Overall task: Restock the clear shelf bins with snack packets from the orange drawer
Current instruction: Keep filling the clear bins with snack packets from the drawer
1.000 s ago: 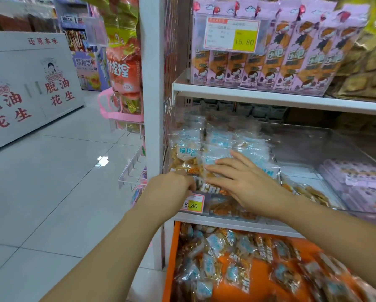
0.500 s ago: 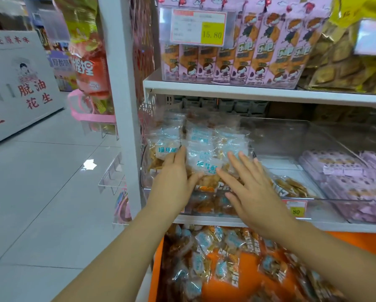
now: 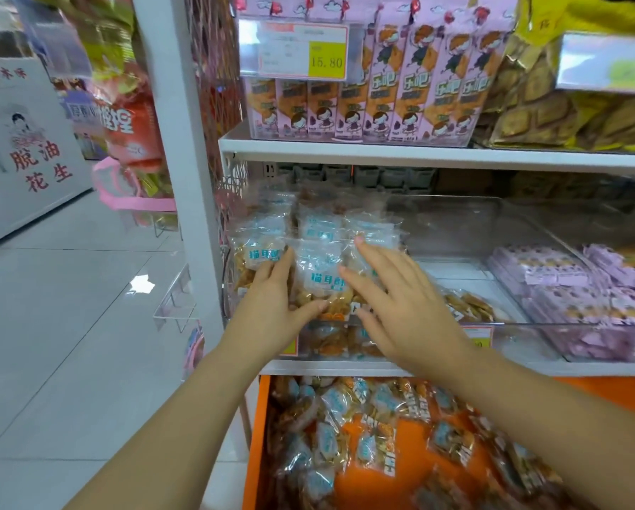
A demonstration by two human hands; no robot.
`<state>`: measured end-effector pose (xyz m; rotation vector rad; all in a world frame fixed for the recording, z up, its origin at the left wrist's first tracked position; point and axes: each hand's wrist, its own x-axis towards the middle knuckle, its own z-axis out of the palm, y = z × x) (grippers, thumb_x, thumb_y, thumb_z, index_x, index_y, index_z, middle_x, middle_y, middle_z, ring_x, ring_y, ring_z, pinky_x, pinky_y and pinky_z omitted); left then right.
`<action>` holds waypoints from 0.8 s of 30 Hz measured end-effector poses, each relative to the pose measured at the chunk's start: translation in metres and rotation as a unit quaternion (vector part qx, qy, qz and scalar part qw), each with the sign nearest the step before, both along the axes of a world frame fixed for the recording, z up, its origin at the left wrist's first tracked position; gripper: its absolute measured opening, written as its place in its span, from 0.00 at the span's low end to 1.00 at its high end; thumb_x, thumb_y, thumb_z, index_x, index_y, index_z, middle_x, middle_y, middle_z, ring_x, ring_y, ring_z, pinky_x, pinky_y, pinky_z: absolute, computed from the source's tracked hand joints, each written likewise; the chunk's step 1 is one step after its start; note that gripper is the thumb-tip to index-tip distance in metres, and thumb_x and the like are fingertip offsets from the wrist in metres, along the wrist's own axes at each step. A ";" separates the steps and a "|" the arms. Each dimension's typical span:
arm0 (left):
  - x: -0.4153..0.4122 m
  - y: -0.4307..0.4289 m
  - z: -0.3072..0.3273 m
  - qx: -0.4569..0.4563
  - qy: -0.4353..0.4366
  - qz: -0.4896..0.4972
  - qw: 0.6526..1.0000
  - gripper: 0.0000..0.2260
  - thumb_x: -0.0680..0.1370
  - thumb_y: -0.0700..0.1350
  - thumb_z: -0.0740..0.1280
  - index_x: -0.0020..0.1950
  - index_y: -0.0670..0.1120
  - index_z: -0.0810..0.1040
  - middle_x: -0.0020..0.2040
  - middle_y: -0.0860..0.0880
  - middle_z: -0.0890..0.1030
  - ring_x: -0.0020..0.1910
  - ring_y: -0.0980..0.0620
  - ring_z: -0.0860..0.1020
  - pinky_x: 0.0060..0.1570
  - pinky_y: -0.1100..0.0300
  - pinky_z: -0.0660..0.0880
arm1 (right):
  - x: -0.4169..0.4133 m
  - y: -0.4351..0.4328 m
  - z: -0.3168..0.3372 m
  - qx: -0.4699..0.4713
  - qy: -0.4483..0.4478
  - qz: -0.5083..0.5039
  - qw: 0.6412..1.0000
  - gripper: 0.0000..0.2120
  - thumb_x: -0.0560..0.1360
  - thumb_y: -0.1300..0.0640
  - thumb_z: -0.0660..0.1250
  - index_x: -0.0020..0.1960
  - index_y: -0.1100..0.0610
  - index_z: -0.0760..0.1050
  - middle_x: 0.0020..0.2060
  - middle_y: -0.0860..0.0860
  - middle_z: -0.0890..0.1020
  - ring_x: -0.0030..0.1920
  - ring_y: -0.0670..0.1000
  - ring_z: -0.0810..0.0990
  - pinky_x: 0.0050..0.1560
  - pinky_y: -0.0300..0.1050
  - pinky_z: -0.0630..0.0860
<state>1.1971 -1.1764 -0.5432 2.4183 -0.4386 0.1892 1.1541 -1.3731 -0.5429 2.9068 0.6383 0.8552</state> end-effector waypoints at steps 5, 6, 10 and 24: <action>0.002 0.003 0.001 0.013 -0.006 -0.009 1.000 0.40 0.74 0.52 0.70 0.79 0.52 0.49 0.75 0.48 0.62 0.71 0.49 0.64 0.65 0.54 0.66 | -0.001 0.013 -0.019 -0.061 0.021 0.001 0.998 0.25 0.75 0.47 0.53 0.68 0.54 0.72 0.71 0.54 0.69 0.66 0.54 0.66 0.66 0.53 0.68; 0.004 0.002 0.001 0.006 0.001 -0.008 1.000 0.40 0.74 0.52 0.71 0.79 0.52 0.50 0.75 0.48 0.62 0.71 0.49 0.64 0.65 0.54 0.66 | 0.005 0.010 -0.019 -0.075 0.027 0.006 0.997 0.24 0.75 0.47 0.53 0.68 0.53 0.71 0.71 0.54 0.68 0.67 0.54 0.65 0.67 0.52 0.64; 0.011 0.002 -0.002 -0.047 0.013 0.002 0.999 0.40 0.72 0.52 0.74 0.78 0.52 0.56 0.70 0.48 0.69 0.66 0.48 0.71 0.65 0.50 0.70 | 0.024 -0.003 -0.008 -0.092 0.036 0.042 0.994 0.22 0.76 0.50 0.53 0.68 0.53 0.70 0.72 0.53 0.68 0.68 0.52 0.65 0.72 0.45 0.56; 0.000 0.006 0.004 -0.058 -0.054 0.038 0.996 0.42 0.68 0.54 0.76 0.76 0.51 0.58 0.59 0.52 0.73 0.53 0.52 0.76 0.53 0.50 0.77 | 0.001 -0.013 -0.018 -0.092 0.031 0.067 0.993 0.26 0.77 0.46 0.53 0.74 0.52 0.62 0.74 0.51 0.63 0.74 0.48 0.60 0.75 0.50 0.52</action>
